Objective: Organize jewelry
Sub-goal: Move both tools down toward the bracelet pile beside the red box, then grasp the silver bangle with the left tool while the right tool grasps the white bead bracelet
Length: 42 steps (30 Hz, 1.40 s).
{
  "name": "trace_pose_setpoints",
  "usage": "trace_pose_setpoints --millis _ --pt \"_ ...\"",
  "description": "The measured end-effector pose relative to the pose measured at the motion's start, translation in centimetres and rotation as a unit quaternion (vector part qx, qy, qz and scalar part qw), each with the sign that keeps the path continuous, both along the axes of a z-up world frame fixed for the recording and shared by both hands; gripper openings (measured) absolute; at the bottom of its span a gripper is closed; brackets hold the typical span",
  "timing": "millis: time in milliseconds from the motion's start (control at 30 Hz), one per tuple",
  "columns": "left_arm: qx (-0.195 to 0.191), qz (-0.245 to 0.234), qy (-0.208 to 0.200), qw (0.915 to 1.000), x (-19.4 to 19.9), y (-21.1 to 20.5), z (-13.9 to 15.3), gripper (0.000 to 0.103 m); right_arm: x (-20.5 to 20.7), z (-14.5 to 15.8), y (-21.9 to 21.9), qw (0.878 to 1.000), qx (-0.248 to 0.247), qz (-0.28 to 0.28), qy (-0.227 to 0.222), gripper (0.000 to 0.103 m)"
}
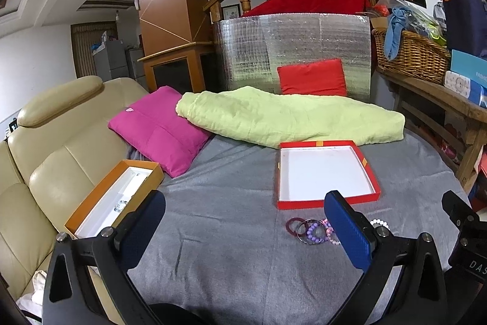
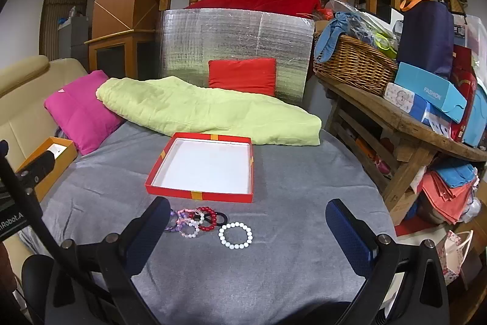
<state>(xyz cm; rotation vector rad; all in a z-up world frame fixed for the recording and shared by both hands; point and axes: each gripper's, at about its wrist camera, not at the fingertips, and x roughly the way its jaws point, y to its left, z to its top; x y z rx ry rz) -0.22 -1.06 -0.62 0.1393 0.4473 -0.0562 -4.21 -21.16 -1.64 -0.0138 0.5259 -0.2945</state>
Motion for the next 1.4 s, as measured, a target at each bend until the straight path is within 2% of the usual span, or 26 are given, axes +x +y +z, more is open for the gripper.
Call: trace_pose_setpoints --millis 33,133,467,533,600,800,833,900,967,1000,1067,1133,1200,1267,1333,1400 --pt "0.000 -0.001 -0.011 0.9999 0.1 -0.1 -0.2 0.103 0.1 -0.1 0.0 1.000 0.000 0.000 0.001 0.103" --pt "0.007 -0.013 -0.004 0.9999 0.6 -0.3 -0.8 0.103 0.2 -0.3 -0.1 1.000 0.002 0.000 0.001 0.103" --pt "-0.030 -0.043 0.072 0.9960 4.1 -0.4 -6.2 0.103 2.2 -3.1 -1.6 0.999 0.022 0.002 0.030 0.103" --pt "-0.036 -0.051 0.093 0.9937 4.7 -0.6 -7.4 0.103 2.5 -4.0 -2.4 0.999 0.029 0.005 0.038 0.103" --pt "-0.030 -0.053 0.119 0.9910 5.4 -0.6 -8.8 0.103 2.8 -4.8 -3.5 0.999 0.030 0.009 0.024 0.103" --pt "-0.033 -0.066 0.190 0.9790 7.4 -0.6 -13.2 0.103 4.4 -8.9 -8.1 0.991 0.101 0.031 0.081 0.103" --pt "-0.036 -0.072 0.199 0.9767 7.8 -0.7 -13.8 0.101 4.7 -9.6 -8.6 0.990 0.110 0.035 0.081 0.103" --pt "-0.047 -0.086 0.221 0.9703 8.5 -0.7 -14.9 0.090 5.7 -11.6 -10.0 0.984 0.137 0.046 0.103 0.100" --pt "-0.068 -0.109 0.239 0.9624 9.3 -0.7 -15.9 0.074 6.7 -13.1 -10.7 0.979 0.159 0.060 0.113 0.085" --pt "-0.074 -0.116 0.248 0.9590 9.8 -0.6 -16.4 0.071 7.6 -14.2 -11.1 0.973 0.179 0.071 0.131 0.080" --pt "-0.087 -0.124 0.266 0.9520 10.6 -0.9 -16.9 0.063 8.9 -15.6 -11.4 0.965 0.195 0.078 0.155 0.062" --pt "-0.087 -0.132 0.271 0.9494 11.5 -1.4 -17.3 0.062 10.6 -17.4 -11.8 0.957 0.212 0.077 0.182 0.055" --pt "-0.083 -0.137 0.277 0.9475 12.4 -2.0 -17.6 0.062 11.9 -18.2 -11.6 0.953 0.227 0.076 0.183 0.053" --pt "-0.084 -0.142 0.283 0.9449 13.4 -2.6 -17.7 0.062 12.8 -18.9 -11.7 0.952 0.227 0.071 0.194 0.039" --pt "-0.076 -0.146 0.287 0.9437 14.6 -3.2 -18.2 0.062 13.6 -19.8 -11.7 0.949 0.224 0.068 0.210 0.031" --pt "-0.072 -0.144 0.293 0.9425 16.0 -3.7 -18.8 0.062 14.1 -20.5 -11.7 0.946 0.228 0.060 0.224 0.030"
